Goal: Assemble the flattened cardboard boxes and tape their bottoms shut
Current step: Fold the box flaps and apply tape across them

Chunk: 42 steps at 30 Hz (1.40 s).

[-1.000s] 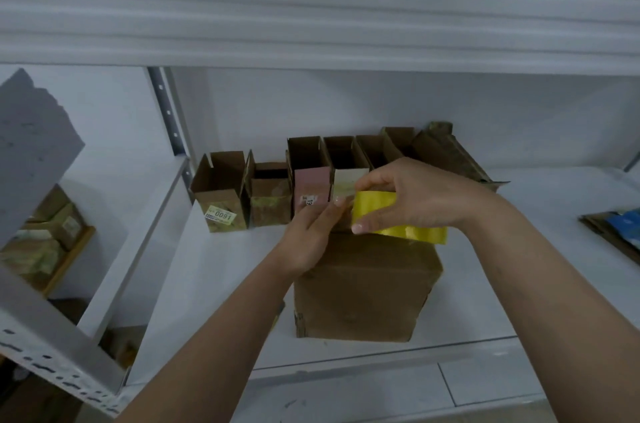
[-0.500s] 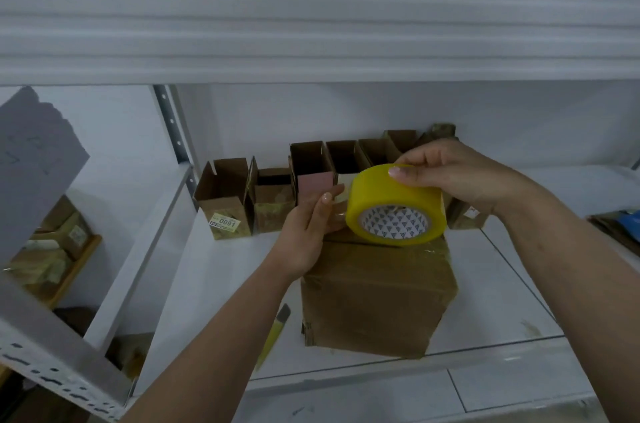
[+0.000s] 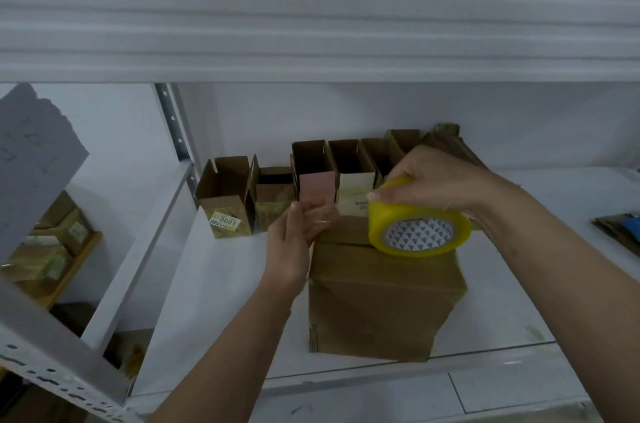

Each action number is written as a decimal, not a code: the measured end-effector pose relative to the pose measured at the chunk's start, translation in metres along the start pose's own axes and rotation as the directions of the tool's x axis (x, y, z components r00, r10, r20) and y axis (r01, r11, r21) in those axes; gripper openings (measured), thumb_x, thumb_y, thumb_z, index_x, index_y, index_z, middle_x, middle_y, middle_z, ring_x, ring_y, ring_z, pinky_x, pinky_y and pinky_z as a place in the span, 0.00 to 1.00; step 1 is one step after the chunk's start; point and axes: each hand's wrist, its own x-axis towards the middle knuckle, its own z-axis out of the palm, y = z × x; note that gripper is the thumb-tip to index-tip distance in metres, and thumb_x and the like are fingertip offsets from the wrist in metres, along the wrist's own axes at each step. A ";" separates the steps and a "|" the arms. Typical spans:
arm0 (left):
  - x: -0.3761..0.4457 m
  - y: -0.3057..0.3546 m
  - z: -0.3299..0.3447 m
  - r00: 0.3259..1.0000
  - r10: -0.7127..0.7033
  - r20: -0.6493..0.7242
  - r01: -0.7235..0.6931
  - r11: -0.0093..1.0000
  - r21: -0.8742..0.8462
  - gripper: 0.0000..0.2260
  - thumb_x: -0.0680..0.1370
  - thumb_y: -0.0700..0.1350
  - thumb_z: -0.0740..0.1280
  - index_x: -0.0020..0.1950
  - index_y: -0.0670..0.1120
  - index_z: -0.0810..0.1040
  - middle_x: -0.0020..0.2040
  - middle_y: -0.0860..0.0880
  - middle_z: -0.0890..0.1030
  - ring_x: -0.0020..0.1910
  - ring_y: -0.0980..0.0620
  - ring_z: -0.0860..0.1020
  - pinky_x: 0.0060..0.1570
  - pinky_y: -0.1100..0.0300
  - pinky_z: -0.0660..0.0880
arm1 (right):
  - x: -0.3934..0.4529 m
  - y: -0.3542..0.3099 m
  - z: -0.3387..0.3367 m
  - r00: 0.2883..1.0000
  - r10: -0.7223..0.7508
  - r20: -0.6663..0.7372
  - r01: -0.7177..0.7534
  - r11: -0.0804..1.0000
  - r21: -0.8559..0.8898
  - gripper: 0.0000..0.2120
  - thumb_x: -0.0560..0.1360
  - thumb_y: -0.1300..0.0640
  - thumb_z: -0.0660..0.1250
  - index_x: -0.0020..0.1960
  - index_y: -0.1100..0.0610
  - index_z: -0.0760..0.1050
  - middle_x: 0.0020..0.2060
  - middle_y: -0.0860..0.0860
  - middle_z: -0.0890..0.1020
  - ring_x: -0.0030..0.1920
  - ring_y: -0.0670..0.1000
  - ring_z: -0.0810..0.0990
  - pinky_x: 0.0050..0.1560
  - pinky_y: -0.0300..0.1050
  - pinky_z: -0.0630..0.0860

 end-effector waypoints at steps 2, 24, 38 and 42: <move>-0.004 0.001 0.001 0.998 -0.006 -0.056 0.004 0.999 -0.034 0.19 0.85 0.49 0.51 0.59 0.43 0.79 0.51 0.47 0.85 0.54 0.50 0.82 0.57 0.53 0.77 | 0.001 -0.006 0.004 1.000 0.014 0.010 -0.014 0.998 -0.055 0.30 0.67 0.34 0.71 0.43 0.64 0.82 0.32 0.54 0.78 0.34 0.51 0.77 0.37 0.45 0.70; -0.029 -0.042 -0.004 0.849 -0.520 0.094 0.529 0.840 -0.125 0.18 0.81 0.57 0.57 0.52 0.49 0.83 0.46 0.46 0.86 0.44 0.51 0.85 0.44 0.57 0.79 | 0.007 -0.031 0.021 0.999 0.006 -0.041 -0.017 0.966 -0.258 0.11 0.75 0.40 0.67 0.50 0.46 0.79 0.39 0.35 0.72 0.39 0.37 0.70 0.37 0.38 0.67; -0.029 -0.018 -0.020 0.972 -0.208 0.105 0.180 0.956 0.230 0.24 0.77 0.67 0.54 0.70 0.59 0.66 0.69 0.56 0.70 0.71 0.54 0.65 0.68 0.54 0.62 | 0.008 -0.031 0.026 0.998 -0.020 -0.060 -0.001 0.946 -0.324 0.09 0.76 0.40 0.65 0.48 0.44 0.78 0.37 0.36 0.72 0.41 0.41 0.72 0.35 0.39 0.66; -0.002 0.010 -0.008 0.840 -0.004 0.543 -0.385 0.701 0.601 0.48 0.64 0.75 0.64 0.77 0.61 0.45 0.80 0.54 0.50 0.79 0.53 0.47 0.76 0.49 0.45 | 0.008 -0.034 0.024 0.998 0.004 -0.062 -0.024 0.943 -0.333 0.13 0.77 0.39 0.63 0.50 0.46 0.80 0.43 0.41 0.78 0.43 0.43 0.75 0.37 0.40 0.69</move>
